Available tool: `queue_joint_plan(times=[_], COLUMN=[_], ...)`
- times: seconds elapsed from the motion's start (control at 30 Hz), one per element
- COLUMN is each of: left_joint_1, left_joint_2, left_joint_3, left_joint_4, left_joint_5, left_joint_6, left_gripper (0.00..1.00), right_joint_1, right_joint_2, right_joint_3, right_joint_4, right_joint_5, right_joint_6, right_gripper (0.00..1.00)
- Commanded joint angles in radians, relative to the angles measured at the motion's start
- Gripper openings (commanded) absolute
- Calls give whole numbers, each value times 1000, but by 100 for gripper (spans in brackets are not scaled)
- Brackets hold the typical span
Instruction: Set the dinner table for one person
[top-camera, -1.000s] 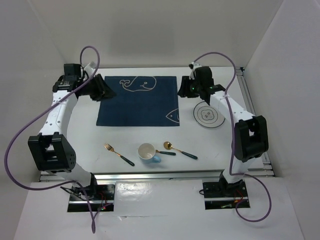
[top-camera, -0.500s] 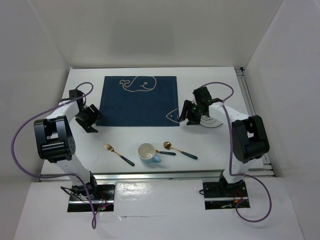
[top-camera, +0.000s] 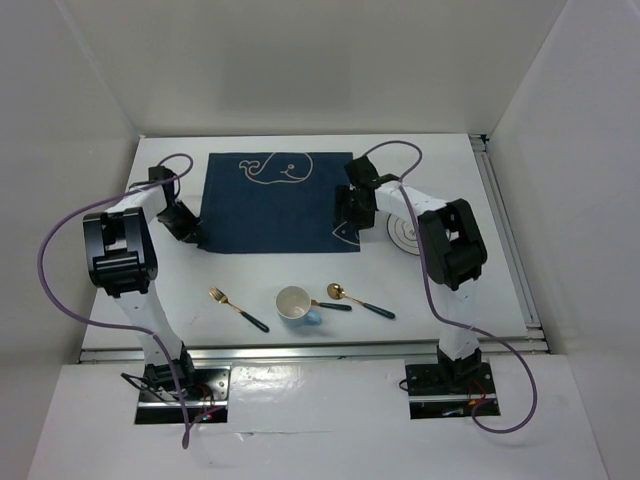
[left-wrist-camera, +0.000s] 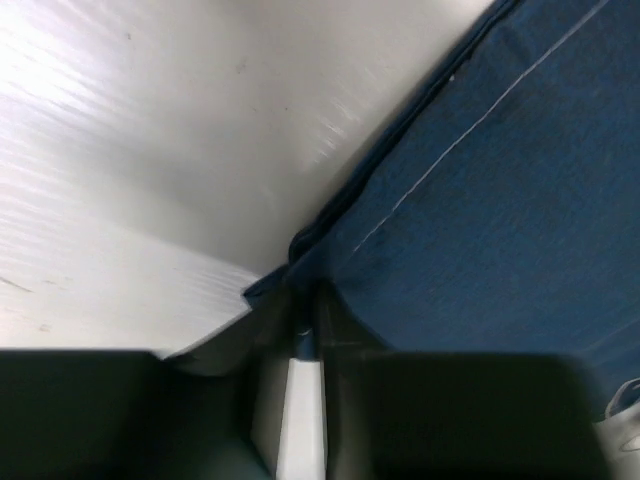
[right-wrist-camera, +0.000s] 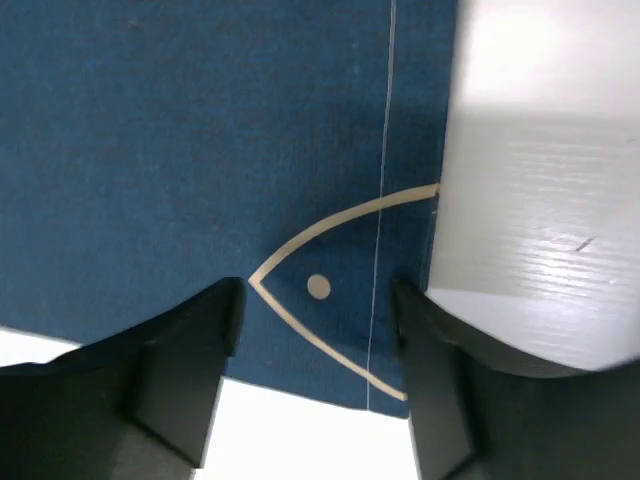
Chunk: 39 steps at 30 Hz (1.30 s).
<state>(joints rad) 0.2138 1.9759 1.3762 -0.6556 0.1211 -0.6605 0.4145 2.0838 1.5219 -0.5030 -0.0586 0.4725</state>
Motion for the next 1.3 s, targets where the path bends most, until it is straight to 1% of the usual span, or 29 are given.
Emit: queue_joint_plan(times=[0.0,0.03,0.07,0.1,0.17,0.2,0.27,0.33,0.37,0.53,0.67,0.73,0.83,0.93,0.97,1.03,1.07,1.1,1.13,1.17,1.2,1.23,1.27], left_joint_1=[-13,-13,-13,-13,-22,-22,-22,-31,-42,-42,-51,-77,-112,-146,-146,-146,-146,-146,-155,-156,-156,-166,-166], left_joint_2=[14,14,14,14,5,-6,-18,-49,-61,-111,-176,-219,-229,-253,-284,-310,-319,-330,-330,-330,-330,-330,-330], left_joint_3=[-2,-11,-11,-11,-22,-31,-42,-84,-103,-204,-316,-353,-387,-376,-376,-318,-248,-208,-171,-136,-74,-50,-27], left_joint_4=[-7,-7,-7,-7,2,2,2,16,16,53,62,85,85,60,60,27,-25,-76,-76,-110,-121,-121,-121], left_joint_5=[-12,-12,-12,-12,-1,8,8,8,8,8,17,17,17,5,-12,-69,-105,-106,-118,-118,-118,-118,-118], left_joint_6=[-7,-7,-7,-7,4,15,24,24,24,33,44,44,44,67,67,88,88,102,116,116,125,125,125], left_gripper=[14,6,0,0,0,0,0,0,0,0,0,0,0,0,0,11,29,35,40,46,59,66,69], right_joint_1=[7,18,18,18,18,18,18,18,18,-3,-3,-3,-3,-3,-3,27,36,46,58,58,58,58,58], right_joint_2=[18,18,18,18,9,-2,-16,-42,-53,-146,-211,-229,-240,-240,-252,-264,-275,-287,-288,-288,-288,-288,-269], right_joint_3=[9,0,-11,-34,-60,-84,-117,-173,-196,-346,-425,-443,-456,-456,-421,-367,-302,-272,-246,-221,-180,-161,-143], right_joint_4=[-81,-81,-72,-72,-72,-72,-72,-72,-72,-62,-62,-62,-71,-98,-98,-130,-153,-154,-154,-154,-140,-126,-103], right_joint_5=[78,95,95,106,121,131,160,183,198,217,217,191,190,181,181,181,196,210,210,220,209,200,188], right_joint_6=[-11,-11,-11,-11,0,0,9,9,20,40,61,74,83,83,83,93,94,94,84,84,69,51,42], right_gripper=[68,65,62,54,41,27,15,6,0,0,0,0,0,0,0,0,0,3,7,12,18,30,36])
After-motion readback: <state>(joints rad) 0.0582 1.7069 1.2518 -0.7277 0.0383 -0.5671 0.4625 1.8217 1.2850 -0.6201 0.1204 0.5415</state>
